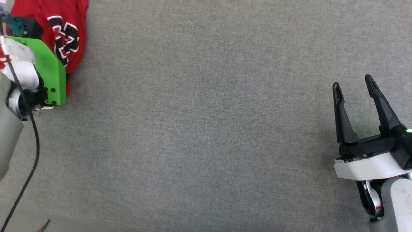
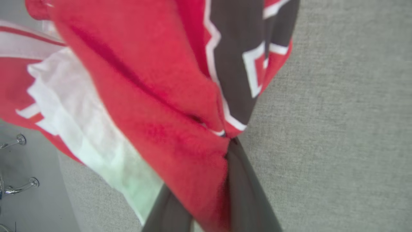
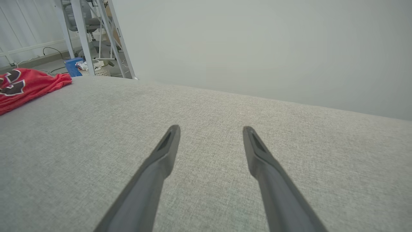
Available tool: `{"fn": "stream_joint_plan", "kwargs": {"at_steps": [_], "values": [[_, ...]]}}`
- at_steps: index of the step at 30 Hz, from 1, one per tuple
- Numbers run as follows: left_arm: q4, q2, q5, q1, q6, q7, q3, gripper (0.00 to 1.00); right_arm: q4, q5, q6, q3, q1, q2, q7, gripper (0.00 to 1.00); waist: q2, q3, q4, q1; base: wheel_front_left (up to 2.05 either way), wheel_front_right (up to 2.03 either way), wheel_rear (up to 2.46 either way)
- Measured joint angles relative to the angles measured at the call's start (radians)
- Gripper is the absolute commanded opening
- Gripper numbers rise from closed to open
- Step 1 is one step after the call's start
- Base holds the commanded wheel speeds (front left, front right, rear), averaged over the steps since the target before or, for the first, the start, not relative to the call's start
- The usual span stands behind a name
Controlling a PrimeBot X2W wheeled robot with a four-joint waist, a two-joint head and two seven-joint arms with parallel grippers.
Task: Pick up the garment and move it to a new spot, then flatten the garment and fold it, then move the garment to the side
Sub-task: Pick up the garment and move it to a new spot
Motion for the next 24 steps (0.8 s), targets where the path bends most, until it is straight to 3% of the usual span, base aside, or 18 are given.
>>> {"fn": "stream_joint_plan", "kwargs": {"at_steps": [7, 13, 18, 24], "values": [[-0.063, 0.020, 0.077, -0.061, 0.000, -0.223, -0.055, 0.00, 0.017, 0.009, 0.000, 0.001, 0.028, 0.024, 0.000, 1.00, 0.0000, -0.083, 0.014, 0.0000, 0.00, 0.00, 0.00], [-0.181, 0.020, 0.148, -0.166, 0.000, -0.309, -0.149, 0.00, 0.022, 0.012, 0.000, -0.007, 0.051, 0.062, 0.000, 1.00, 0.0000, -0.191, 0.010, -0.0001, 0.00, 0.00, 0.00], [-0.266, -0.024, 0.167, -0.221, 0.000, -0.318, -0.203, 0.00, 0.021, 0.014, 0.000, -0.023, 0.059, 0.077, 0.000, 1.00, 0.0000, -0.229, -0.026, -0.0002, 0.00, 0.00, 0.00], [-0.332, -0.129, 0.187, -0.279, 0.000, -0.329, -0.273, 0.00, 0.016, 0.018, 0.000, -0.043, 0.060, 0.096, 0.000, 1.00, 0.0000, -0.242, -0.102, -0.0002, 0.00, 0.00, 0.00]]}}
